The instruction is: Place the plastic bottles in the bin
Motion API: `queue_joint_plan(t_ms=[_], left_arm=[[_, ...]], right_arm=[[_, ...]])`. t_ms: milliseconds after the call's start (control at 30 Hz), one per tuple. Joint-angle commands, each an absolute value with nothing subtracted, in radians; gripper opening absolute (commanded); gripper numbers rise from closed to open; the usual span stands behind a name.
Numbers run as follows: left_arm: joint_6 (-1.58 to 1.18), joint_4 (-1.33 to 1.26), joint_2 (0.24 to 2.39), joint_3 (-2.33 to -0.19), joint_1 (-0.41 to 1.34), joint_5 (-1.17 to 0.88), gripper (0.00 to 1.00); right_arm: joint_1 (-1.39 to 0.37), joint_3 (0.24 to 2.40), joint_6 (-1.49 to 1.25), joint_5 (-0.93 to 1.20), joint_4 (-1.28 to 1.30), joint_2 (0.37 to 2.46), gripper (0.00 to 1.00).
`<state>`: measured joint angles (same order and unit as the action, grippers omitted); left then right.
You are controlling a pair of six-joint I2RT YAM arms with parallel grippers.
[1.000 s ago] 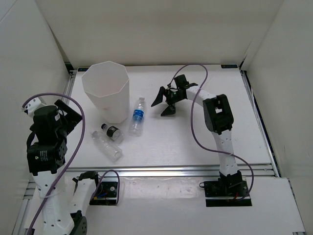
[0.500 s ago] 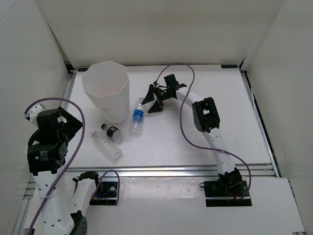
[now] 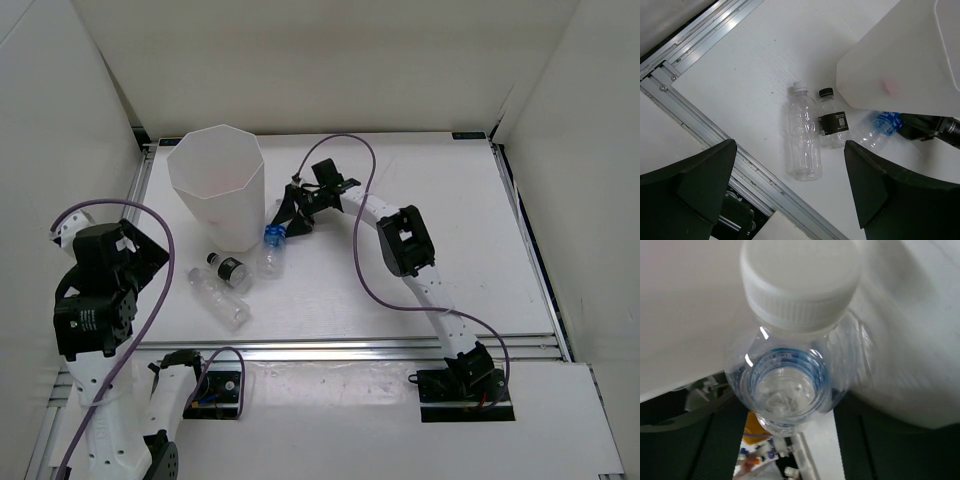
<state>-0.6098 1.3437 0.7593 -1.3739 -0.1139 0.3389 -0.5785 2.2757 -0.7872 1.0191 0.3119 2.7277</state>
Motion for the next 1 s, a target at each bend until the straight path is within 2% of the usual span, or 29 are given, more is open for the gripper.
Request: queue_joint_plan(t_ms=[0, 67, 167, 300, 400, 500, 633, 800, 867, 967], left_arm=[[-0.571, 1.394, 0.761, -1.425, -0.109, 0.327, 1.0], [-0.56, 1.404, 0.761, -1.425, -0.109, 0.327, 1.0], [-0.548, 1.404, 0.752, -1.434, -0.109, 0.327, 1.0], [-0.548, 1.379, 0.741, -1.396, -0.109, 0.36, 1.0], [-0.577, 1.32, 0.703, -1.321, -0.109, 0.391, 1.0], [-0.659, 1.284, 0.658, -1.247, -0.109, 0.414, 1.0], [-0.715, 1.209, 0.615, -1.16, -0.109, 0.405, 1.0], [-0.851, 1.213, 0.629, -1.095, -0.109, 0.422, 1.0], [-0.832, 1.213, 0.646, -1.095, -0.109, 0.402, 1.0], [-0.781, 1.213, 0.686, -1.121, -0.109, 0.402, 1.0]], right_arm=[[-0.581, 2.267, -0.814, 0.934, 0.31, 2.747, 0.67], [-0.581, 2.278, -0.839, 0.934, 0.301, 2.76, 0.53], [-0.581, 2.222, -0.839, 0.934, 0.301, 2.732, 0.39], [-0.548, 2.097, -0.749, 0.925, 0.354, 2.61, 0.32], [-0.515, 2.005, -0.649, 0.884, 0.428, 2.424, 0.28], [-0.492, 2.005, -0.574, 0.845, 0.524, 2.273, 0.21], [-0.483, 2.1, -0.543, 0.776, 0.552, 2.126, 0.2], [-0.503, 2.456, -0.638, 0.729, 0.508, 2.155, 0.21], [-0.514, 2.5, -0.669, 0.703, 0.451, 2.155, 0.21], [-0.551, 2.456, -0.669, 0.628, 0.329, 2.111, 0.21]])
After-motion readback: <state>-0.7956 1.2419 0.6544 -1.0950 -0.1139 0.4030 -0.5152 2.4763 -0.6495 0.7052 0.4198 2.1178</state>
